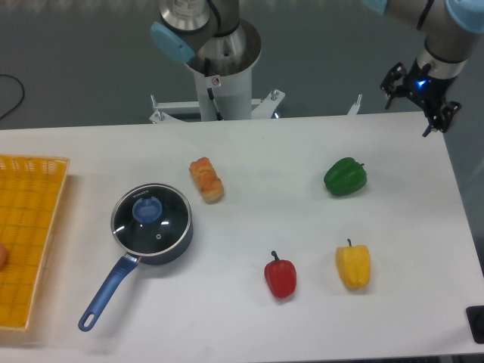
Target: Open the lid
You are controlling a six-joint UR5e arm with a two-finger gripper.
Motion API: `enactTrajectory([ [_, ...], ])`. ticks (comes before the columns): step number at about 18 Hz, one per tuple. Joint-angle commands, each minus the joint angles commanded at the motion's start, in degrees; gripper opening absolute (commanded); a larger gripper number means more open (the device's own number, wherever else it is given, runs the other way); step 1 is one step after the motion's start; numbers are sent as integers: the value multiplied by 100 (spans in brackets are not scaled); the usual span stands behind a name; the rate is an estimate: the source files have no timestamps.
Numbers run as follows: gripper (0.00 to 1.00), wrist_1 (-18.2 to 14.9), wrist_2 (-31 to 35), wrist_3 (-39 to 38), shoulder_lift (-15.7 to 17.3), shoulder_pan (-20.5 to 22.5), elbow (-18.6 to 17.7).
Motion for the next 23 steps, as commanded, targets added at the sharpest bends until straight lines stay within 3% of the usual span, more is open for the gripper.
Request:
enactTrajectory([
  [23,100,9,26,-62,-35,-123,9],
])
